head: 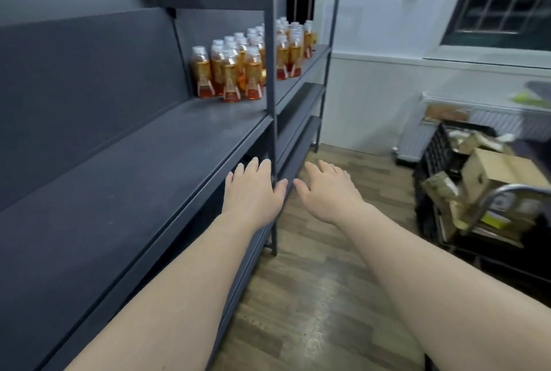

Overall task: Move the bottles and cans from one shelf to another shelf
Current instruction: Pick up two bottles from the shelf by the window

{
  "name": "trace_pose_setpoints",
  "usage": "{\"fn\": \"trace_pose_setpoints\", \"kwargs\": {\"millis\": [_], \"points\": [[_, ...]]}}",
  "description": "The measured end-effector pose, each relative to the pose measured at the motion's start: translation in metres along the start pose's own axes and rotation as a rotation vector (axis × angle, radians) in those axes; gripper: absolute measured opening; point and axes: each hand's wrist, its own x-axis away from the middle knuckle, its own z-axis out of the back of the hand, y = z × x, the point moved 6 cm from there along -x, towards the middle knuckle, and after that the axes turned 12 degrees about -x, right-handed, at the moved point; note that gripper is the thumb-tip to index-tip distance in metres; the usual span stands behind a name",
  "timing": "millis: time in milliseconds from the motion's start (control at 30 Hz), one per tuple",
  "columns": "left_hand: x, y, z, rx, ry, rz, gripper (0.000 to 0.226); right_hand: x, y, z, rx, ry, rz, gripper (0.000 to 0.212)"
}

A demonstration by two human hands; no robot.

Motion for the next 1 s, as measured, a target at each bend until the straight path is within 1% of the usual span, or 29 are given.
{"fn": "trace_pose_setpoints", "kwargs": {"millis": [67,200,367,667,1000], "points": [[-0.008,0.015,-0.004,0.016,-0.020,-0.043,0.061,-0.001,0.014,0.005,0.012,0.008,-0.054,0.057],[-0.021,0.039,-0.011,0.030,-0.047,-0.124,0.056,-0.001,0.036,0.012,0.027,0.029,-0.140,0.059],[-0.045,0.069,-0.023,0.037,-0.057,-0.206,0.059,-0.004,0.066,0.022,0.026,0.066,-0.221,0.058],[-0.086,0.164,-0.040,0.077,-0.069,-0.363,0.055,-0.015,0.154,0.054,0.000,0.100,-0.352,0.060],[-0.165,0.261,-0.048,0.016,-0.069,-0.368,0.055,-0.079,0.253,0.114,-0.041,0.120,-0.368,0.058]]}}
